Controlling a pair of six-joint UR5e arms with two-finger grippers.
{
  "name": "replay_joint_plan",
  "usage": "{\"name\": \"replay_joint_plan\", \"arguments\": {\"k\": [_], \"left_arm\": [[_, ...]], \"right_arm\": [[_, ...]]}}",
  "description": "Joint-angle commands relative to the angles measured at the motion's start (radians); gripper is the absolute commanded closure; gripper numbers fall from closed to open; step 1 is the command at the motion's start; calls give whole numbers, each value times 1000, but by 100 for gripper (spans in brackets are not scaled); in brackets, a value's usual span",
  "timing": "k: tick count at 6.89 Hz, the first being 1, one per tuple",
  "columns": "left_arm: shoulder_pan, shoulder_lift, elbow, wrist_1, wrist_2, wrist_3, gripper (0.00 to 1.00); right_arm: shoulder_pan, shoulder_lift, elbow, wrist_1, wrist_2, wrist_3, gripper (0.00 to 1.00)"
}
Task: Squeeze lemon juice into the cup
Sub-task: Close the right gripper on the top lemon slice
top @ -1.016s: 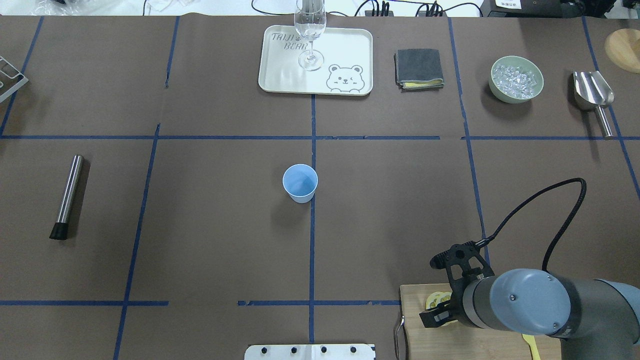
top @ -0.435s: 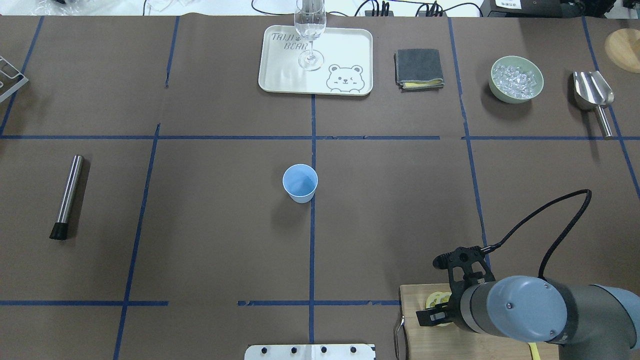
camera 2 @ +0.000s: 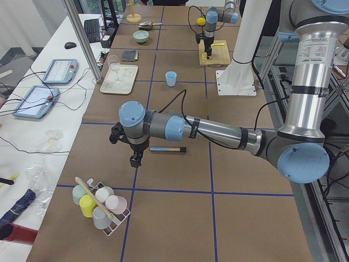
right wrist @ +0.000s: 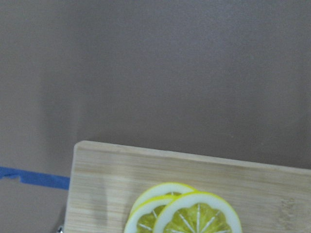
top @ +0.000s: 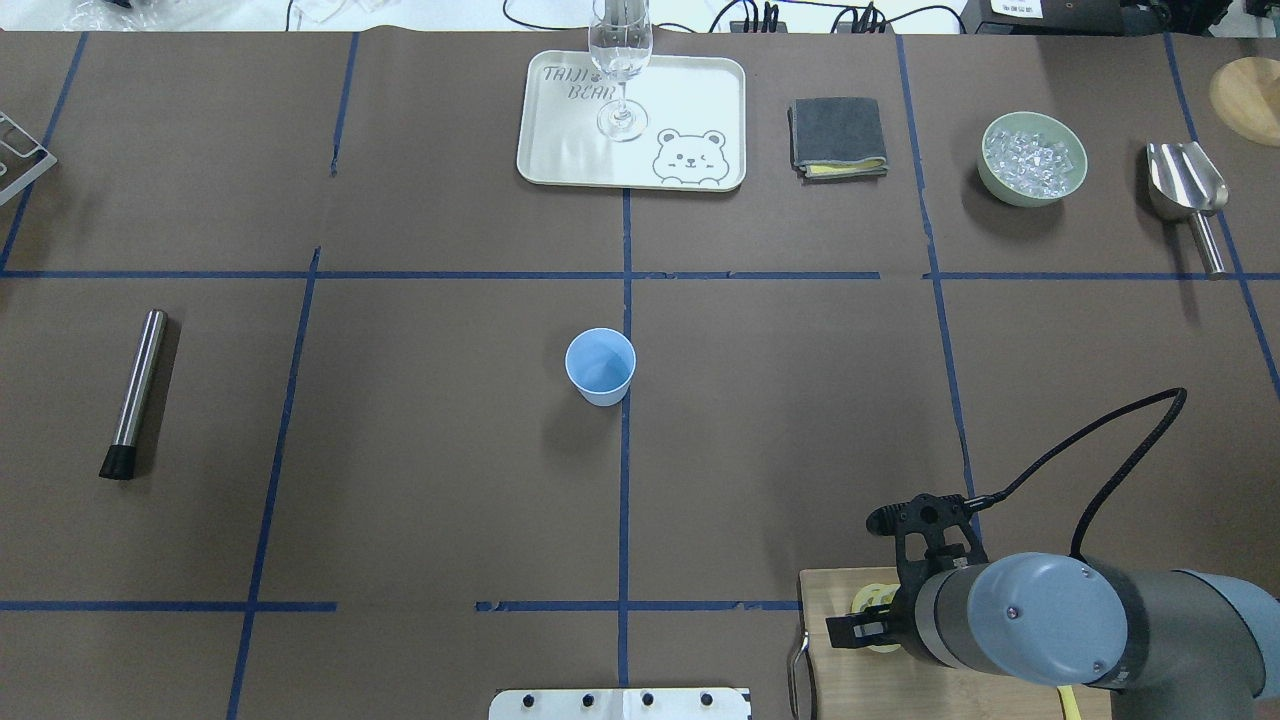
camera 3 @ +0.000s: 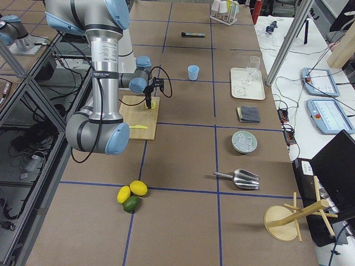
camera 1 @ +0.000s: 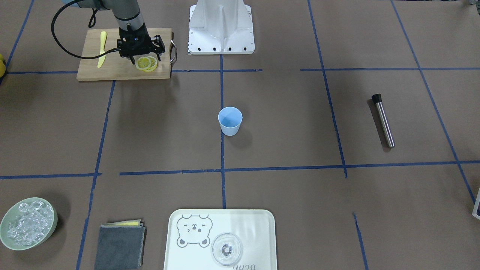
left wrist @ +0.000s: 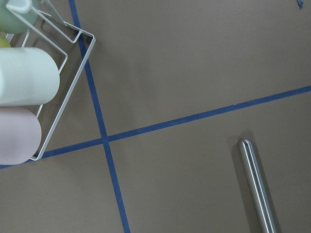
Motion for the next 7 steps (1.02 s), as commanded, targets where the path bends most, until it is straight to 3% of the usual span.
{"name": "replay_joint_plan", "arguments": {"k": [1, 7], "left_arm": [[0, 0, -12, 2, 0, -2, 0], [-2, 29, -60, 6, -2, -3, 0]], "right_arm": [[0, 1, -11, -1, 2, 1, 0], [1, 3, -32, 0, 7, 3, 0]]}}
